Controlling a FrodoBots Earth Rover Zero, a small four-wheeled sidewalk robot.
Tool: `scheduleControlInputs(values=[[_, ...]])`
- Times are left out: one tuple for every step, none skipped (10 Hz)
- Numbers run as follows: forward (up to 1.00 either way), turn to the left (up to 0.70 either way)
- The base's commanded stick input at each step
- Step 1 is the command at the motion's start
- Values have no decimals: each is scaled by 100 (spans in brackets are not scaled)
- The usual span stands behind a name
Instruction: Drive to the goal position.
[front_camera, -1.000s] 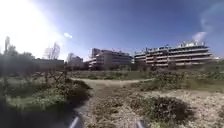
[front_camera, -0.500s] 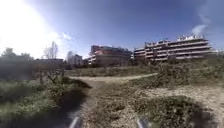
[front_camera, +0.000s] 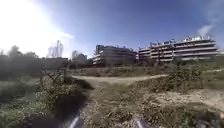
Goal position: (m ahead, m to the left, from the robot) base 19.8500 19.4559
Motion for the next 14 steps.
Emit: scheduleControlInputs(values=[[50,0],[50,0],[50,0],[50,0],[50,0],[50,0],[50,0],[50,0],[50,0],[50,0],[50,0],[50,0],[50,0],[50,0]])
